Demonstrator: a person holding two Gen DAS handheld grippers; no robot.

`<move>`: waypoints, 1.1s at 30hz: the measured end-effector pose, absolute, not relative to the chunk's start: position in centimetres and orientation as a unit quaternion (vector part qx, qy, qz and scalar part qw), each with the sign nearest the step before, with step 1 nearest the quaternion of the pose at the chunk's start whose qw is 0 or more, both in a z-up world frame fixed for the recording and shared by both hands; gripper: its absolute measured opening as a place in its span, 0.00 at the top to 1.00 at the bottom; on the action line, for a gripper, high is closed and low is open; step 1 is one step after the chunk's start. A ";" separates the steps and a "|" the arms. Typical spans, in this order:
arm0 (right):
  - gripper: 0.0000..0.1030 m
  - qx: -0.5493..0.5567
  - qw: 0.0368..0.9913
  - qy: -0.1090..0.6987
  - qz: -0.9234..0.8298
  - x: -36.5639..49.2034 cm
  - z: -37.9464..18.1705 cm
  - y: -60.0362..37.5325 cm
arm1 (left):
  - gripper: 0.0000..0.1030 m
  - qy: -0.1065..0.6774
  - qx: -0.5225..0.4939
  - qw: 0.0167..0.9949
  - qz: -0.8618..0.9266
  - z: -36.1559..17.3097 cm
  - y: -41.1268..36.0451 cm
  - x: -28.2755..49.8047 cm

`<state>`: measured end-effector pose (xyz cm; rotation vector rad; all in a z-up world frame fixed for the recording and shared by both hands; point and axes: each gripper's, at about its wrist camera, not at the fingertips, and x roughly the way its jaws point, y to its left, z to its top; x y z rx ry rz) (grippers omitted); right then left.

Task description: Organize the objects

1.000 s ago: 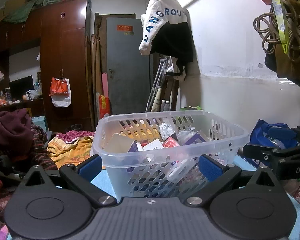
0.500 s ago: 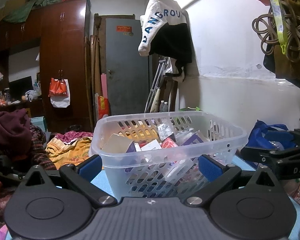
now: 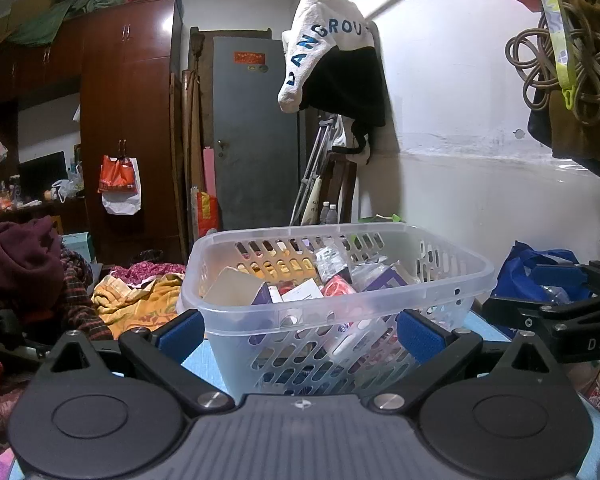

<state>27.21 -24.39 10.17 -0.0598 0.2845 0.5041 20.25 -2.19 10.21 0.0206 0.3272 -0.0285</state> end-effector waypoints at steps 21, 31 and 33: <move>0.00 -0.031 0.958 0.141 0.249 27.2 10.1 -24.4 | 0.00 0.165 0.010 0.986 -0.015 10.1 -2.5 20.3; 0.00 -0.034 0.957 0.143 0.252 27.4 9.7 -24.7 | 0.00 0.165 0.010 0.986 -0.015 10.1 -2.5 20.3; 0.00 -0.034 0.957 0.143 0.251 27.4 9.7 -24.7 | 0.00 0.165 0.009 0.986 -0.015 10.1 -2.4 20.3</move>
